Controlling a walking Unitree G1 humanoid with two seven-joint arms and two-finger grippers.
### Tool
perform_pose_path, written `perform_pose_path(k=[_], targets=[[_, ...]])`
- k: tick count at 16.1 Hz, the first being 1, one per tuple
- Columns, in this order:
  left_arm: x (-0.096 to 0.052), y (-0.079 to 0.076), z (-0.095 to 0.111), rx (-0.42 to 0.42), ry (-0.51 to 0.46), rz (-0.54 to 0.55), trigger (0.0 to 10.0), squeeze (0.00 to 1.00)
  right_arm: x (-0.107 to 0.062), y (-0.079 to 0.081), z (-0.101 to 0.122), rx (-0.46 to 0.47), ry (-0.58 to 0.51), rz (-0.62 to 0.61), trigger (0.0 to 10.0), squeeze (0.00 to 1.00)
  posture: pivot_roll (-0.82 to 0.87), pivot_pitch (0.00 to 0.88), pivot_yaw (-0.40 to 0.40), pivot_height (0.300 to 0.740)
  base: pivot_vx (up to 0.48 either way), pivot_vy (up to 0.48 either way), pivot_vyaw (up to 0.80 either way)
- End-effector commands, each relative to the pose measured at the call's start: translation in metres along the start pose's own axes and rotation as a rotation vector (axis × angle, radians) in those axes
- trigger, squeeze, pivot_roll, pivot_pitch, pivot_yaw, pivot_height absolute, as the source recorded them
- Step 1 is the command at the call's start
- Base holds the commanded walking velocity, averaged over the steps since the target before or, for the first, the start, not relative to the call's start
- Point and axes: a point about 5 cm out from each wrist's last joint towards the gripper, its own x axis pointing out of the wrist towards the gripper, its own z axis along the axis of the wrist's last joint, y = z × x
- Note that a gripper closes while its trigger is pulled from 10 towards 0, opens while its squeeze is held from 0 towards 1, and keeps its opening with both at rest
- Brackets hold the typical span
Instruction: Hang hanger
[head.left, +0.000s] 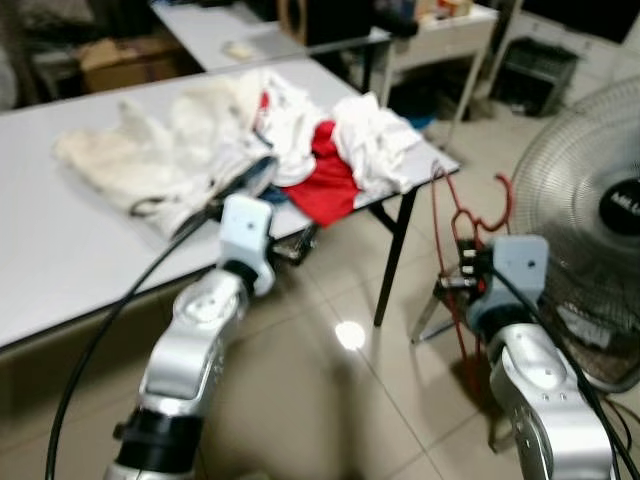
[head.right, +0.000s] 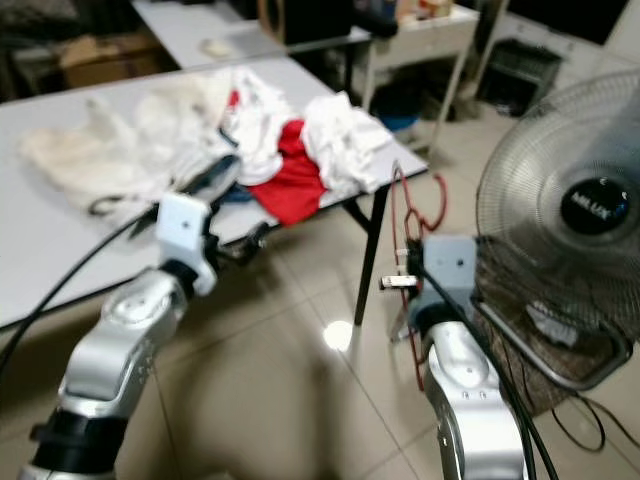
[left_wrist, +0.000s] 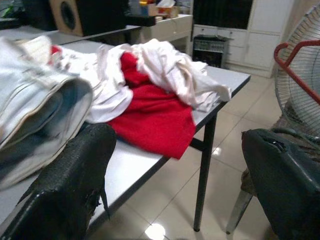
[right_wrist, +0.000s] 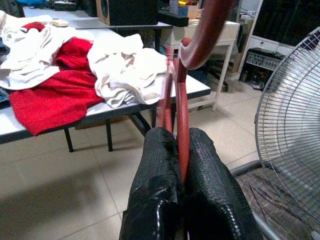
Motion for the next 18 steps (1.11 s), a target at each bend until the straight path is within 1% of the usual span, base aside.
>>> perform_pose_path(k=[1, 4, 10, 13, 18], targets=[[0.0033, -0.0089, 0.0053, 0.000, -0.017, -0.032, 10.0, 0.63, -0.0006, -0.0077, 0.0003, -0.014, -0.005, -0.026, 10.0, 0.00, -0.04, 0.045, 0.015, 0.740, 0.341, 0.000, 0.00], [0.0043, -0.0047, 0.0065, -0.012, -0.018, -0.010, 10.0, 0.64, -0.0019, -0.0058, 0.0003, -0.009, -0.004, -0.024, 10.0, 0.00, -0.05, 0.044, 0.016, 0.740, 0.329, 0.000, 0.00], [0.0051, -0.0041, 0.0090, -0.024, -0.032, -0.019, 10.0, 0.63, 0.0005, -0.0086, 0.0016, -0.010, -0.007, -0.034, 10.0, 0.00, -0.06, 0.038, 0.020, 0.740, 0.300, 0.000, 0.00], [0.0055, -0.0053, 0.0105, -0.017, -0.037, -0.030, 10.0, 0.64, 0.0002, -0.0084, 0.0011, 0.004, -0.004, -0.041, 10.0, 0.00, -0.05, 0.040, 0.026, 0.740, 0.331, 0.000, -0.54], [0.0059, -0.0054, 0.0111, -0.015, -0.035, -0.035, 10.0, 0.63, -0.0013, -0.0077, 0.0005, 0.001, -0.006, -0.037, 10.0, 0.00, -0.05, 0.050, 0.032, 0.740, 0.337, 0.000, 0.00]])
